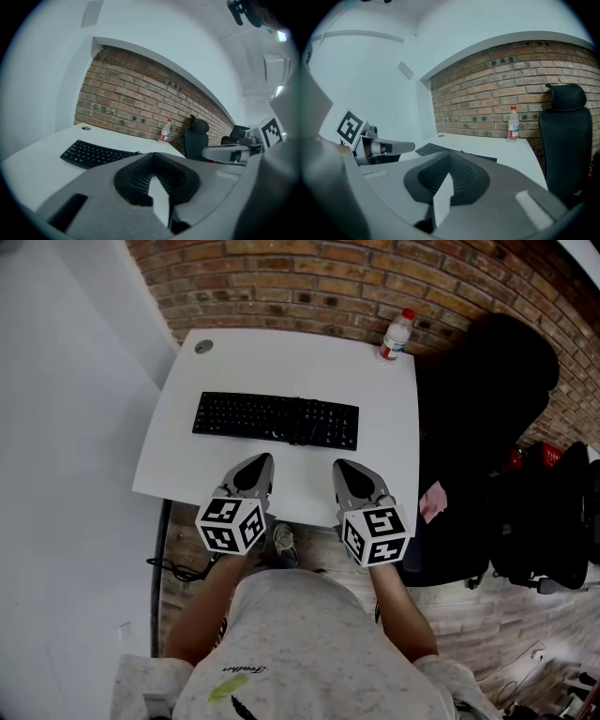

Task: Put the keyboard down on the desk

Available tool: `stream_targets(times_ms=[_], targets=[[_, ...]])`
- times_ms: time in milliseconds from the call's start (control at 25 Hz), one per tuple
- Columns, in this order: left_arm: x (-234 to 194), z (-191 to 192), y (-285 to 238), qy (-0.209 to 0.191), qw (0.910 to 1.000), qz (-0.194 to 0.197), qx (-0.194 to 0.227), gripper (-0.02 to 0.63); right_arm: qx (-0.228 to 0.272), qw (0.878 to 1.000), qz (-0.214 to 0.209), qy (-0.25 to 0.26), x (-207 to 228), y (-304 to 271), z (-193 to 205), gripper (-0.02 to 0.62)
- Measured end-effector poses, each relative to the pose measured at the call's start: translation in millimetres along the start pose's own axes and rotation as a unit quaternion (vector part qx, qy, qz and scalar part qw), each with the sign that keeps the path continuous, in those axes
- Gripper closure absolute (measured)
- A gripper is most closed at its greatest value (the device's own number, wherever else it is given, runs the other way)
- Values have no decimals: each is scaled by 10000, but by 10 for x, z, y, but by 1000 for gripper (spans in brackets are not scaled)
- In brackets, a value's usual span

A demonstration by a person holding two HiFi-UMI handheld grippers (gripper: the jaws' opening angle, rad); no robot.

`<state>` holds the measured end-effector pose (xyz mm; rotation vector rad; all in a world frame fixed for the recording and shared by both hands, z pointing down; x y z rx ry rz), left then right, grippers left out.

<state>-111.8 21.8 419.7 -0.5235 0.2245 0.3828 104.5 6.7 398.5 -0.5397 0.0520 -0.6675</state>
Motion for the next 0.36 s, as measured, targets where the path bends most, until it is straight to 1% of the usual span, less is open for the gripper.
stream_targets(times_ms=[360], targets=[[81,46,-15,-31,10000,26,-13,612,4,10000,20,46,34,59,43,586]])
Point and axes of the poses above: the fingertips, and each gripper's own axes: y backward along the fingers, x to its right, z out of its underside, the point moved 9 cm from there along y, backward along the fingers, and after that the axes turned 11 degrees about -x, right-handed, at the moved point
